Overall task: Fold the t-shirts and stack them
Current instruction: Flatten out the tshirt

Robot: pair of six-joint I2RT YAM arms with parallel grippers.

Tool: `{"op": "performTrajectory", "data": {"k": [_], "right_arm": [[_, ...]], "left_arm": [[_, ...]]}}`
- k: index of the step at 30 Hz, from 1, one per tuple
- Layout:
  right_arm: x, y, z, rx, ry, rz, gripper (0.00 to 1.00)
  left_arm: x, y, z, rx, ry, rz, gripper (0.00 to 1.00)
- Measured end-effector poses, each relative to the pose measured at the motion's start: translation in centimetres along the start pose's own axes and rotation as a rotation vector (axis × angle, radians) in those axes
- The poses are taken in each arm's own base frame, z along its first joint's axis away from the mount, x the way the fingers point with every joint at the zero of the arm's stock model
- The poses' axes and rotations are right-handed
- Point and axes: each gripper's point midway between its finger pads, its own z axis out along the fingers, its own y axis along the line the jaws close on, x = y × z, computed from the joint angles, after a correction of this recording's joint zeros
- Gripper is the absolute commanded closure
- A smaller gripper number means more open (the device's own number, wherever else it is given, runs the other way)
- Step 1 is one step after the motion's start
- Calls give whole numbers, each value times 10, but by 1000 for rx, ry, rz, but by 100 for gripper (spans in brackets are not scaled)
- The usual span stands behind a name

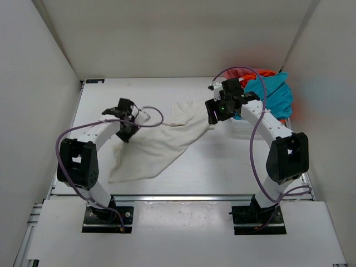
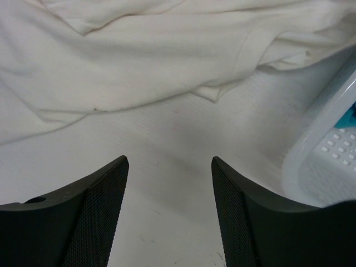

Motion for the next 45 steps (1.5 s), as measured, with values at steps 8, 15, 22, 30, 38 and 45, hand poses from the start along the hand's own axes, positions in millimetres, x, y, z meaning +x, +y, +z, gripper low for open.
{"op": "performTrajectory", "data": {"k": [8, 15, 22, 30, 38, 45], "right_arm": [[-3, -2, 20, -16, 24, 8, 20], [-7, 5, 32, -11, 32, -17, 20], [-10, 15, 54, -7, 56, -49, 21], [-8, 10, 64, 11, 69, -44, 22], [-10, -7, 60, -12, 51, 78, 23], [-3, -3, 66, -25, 54, 111, 23]], "left_arm": [[-85, 161, -67, -398, -341, -272, 34], [-43, 124, -49, -407, -292, -265, 9], [51, 168, -47, -423, -229, -660, 12], [33, 200, -37, -426, -305, -801, 12], [29, 224, 14, -397, -271, -948, 16], [77, 256, 32, -482, -205, -1107, 15]]}}
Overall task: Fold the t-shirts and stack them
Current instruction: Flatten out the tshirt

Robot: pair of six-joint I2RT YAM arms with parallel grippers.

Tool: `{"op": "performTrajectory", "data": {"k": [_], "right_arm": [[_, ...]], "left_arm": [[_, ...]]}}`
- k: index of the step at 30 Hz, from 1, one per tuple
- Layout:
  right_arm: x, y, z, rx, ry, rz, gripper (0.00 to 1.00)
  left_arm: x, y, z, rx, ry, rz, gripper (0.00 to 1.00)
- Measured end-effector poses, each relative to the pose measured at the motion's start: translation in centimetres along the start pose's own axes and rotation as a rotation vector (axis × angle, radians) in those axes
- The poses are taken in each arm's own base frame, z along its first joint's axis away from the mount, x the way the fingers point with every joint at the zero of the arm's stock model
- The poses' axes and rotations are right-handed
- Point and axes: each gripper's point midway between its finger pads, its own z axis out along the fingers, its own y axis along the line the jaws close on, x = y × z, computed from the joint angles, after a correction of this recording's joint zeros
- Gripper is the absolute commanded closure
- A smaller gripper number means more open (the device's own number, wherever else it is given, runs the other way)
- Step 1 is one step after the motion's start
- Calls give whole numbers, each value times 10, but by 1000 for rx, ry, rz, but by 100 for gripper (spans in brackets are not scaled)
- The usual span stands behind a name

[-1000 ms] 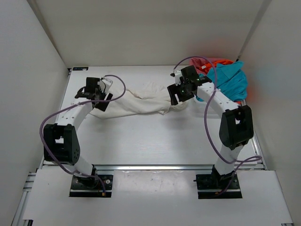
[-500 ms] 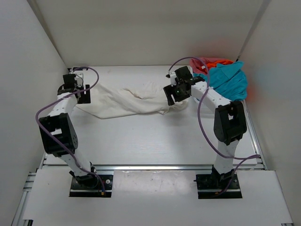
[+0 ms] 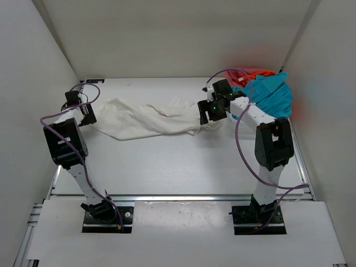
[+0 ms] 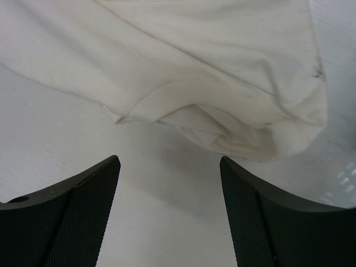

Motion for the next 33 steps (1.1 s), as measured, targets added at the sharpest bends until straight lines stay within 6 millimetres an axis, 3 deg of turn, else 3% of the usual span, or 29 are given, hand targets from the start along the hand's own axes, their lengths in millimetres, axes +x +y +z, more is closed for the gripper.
{"op": "performTrajectory", "data": {"k": [6, 13, 16, 19, 21, 22, 23, 29, 31, 33], "right_arm": [[14, 18, 6, -46, 34, -25, 23], [23, 18, 7, -62, 59, -17, 23], [23, 15, 7, -61, 59, -16, 23], [23, 14, 6, -64, 59, -13, 24], [23, 14, 6, -66, 59, -11, 24], [23, 14, 6, -68, 59, -8, 24], [23, 13, 6, -70, 58, -6, 24], [22, 17, 7, -92, 59, 1, 24], [22, 18, 8, -98, 59, 2, 23], [22, 19, 9, -105, 61, 4, 23]], "left_arm": [[6, -9, 23, -8, 23, 17, 12], [-17, -20, 38, 15, -22, 29, 13], [-19, -25, 38, 12, -32, 76, 27], [-17, -36, 37, 30, -30, 130, 53], [-15, -43, 38, 51, -28, 152, 77], [-14, -46, 38, 67, -24, 160, 85], [-14, -48, 38, 77, -21, 165, 99], [-13, -48, 38, 105, -12, 170, 96], [-12, -46, 37, 112, -9, 158, 67], [-11, -43, 35, 130, 1, 119, 48]]}}
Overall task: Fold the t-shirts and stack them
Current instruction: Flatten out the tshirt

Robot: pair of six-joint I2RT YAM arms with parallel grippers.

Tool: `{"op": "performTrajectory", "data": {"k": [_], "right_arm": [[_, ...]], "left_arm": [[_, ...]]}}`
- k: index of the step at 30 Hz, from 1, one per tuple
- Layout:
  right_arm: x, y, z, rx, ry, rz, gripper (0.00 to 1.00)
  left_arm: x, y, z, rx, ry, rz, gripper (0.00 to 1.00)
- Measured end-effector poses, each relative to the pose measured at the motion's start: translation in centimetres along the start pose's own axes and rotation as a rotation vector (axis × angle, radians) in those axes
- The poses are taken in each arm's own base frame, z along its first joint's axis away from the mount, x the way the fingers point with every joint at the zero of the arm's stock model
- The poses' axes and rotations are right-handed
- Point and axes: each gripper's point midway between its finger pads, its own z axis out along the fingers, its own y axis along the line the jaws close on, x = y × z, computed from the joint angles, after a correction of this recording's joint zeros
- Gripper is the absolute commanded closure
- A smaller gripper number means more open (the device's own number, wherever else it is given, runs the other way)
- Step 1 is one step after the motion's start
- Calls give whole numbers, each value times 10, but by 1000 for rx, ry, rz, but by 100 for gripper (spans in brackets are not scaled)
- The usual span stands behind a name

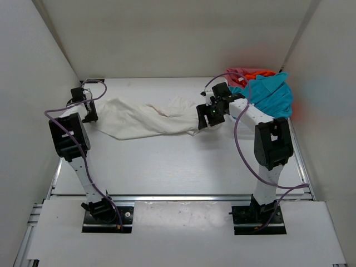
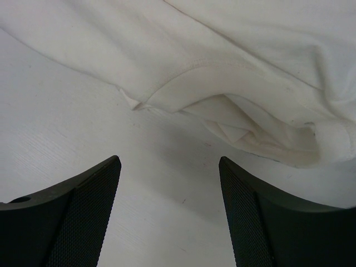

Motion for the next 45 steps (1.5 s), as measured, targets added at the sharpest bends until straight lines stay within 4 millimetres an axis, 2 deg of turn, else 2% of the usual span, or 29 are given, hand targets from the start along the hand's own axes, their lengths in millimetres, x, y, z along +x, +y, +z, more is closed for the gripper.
{"op": "performTrajectory", "data": {"k": [1, 4, 8, 13, 19, 23, 31, 41, 45], "right_arm": [[0, 1, 0, -3, 0, 1, 23], [1, 4, 0, -21, 4, 2, 24], [7, 12, -2, -64, 29, 13, 24], [16, 17, -4, -93, 64, 26, 24], [13, 24, -8, -100, 69, 13, 25], [14, 31, -7, -110, 75, 3, 26], [16, 35, -7, -124, 84, -1, 25], [17, 40, -6, -132, 88, -13, 26], [18, 42, -6, -134, 92, -24, 26]], "left_arm": [[2, 3, -1, 13, 6, -27, 41], [5, 15, -3, 57, 17, -152, 28], [3, 22, -5, 114, 13, -294, 13], [-5, 14, -7, 158, 17, -374, 2], [-6, 0, -8, 157, 23, -349, 2], [-6, 2, -12, 112, 22, -329, 2], [-2, 39, -12, -16, 12, -311, 1], [-3, 42, -11, -51, 9, -287, 1], [1, 46, -4, -45, 26, -311, 1]]}}
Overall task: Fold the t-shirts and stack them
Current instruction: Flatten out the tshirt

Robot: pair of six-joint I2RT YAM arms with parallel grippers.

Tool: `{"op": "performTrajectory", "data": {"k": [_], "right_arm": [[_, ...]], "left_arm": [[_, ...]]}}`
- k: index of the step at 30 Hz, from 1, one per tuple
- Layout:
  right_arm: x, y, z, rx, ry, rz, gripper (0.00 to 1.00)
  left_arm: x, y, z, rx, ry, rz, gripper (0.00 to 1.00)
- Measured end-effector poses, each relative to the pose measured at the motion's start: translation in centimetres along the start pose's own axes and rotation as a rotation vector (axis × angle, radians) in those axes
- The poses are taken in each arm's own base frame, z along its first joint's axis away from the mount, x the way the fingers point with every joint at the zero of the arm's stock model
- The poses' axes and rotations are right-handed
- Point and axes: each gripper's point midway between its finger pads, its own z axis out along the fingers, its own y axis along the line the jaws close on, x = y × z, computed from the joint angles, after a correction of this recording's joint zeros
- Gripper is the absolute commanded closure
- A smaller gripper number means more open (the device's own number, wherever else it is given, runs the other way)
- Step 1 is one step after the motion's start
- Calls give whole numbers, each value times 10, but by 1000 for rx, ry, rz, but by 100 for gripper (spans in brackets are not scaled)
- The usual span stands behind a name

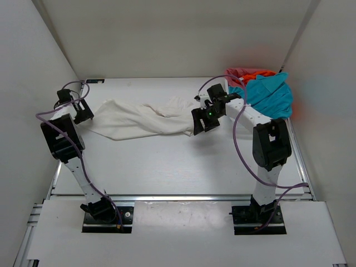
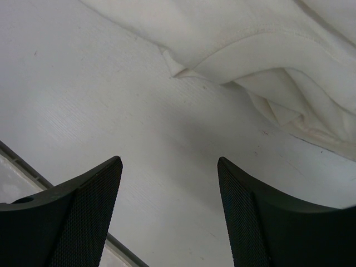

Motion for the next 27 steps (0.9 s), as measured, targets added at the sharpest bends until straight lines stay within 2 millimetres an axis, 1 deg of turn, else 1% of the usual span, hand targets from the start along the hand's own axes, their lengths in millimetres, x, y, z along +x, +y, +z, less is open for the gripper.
{"op": "performTrajectory", "data": {"k": [2, 6, 8, 9, 10, 11, 12, 13, 14, 15, 16, 22, 24, 27], "right_arm": [[0, 0, 0, 1, 1, -6, 25], [0, 0, 0, 6, 1, -15, 25], [-2, 0, -1, 8, -2, -17, 26], [-2, -1, -1, 12, -4, -19, 26], [-3, -1, -1, 15, -5, -21, 26], [-3, -2, -1, 18, -6, -21, 26], [-3, -3, -1, 21, -5, -21, 26], [-3, -3, -2, 24, -5, -21, 26], [-3, -3, -1, 27, -5, -21, 26], [-3, -4, -1, 29, -5, -21, 26], [-3, -4, -1, 29, -4, -21, 26], [-3, -7, -1, 54, -3, -24, 29], [-3, -9, -1, 73, -2, -26, 29], [-1, -16, 0, 120, 1, -22, 25]], "left_arm": [[3, 1, 5, 2, 13, -1, 2], [0, -2, 7, 15, 12, -1, 2], [0, -5, 7, 22, 11, 2, 12], [0, -6, 8, 25, 11, 2, 23], [0, -8, 8, 29, 11, 1, 28], [1, -8, 8, 31, 12, 3, 38], [0, -8, 8, 33, 12, 1, 51], [1, -9, 9, 38, 15, -1, 69], [1, -10, 9, 43, 17, -7, 79], [2, -10, 10, 47, 21, -7, 95], [3, -10, 10, 51, 23, -13, 100], [5, -11, 8, 101, 29, -13, 100], [14, -12, 1, 119, 44, -2, 100], [37, -12, -18, 136, 87, 26, 100]]}}
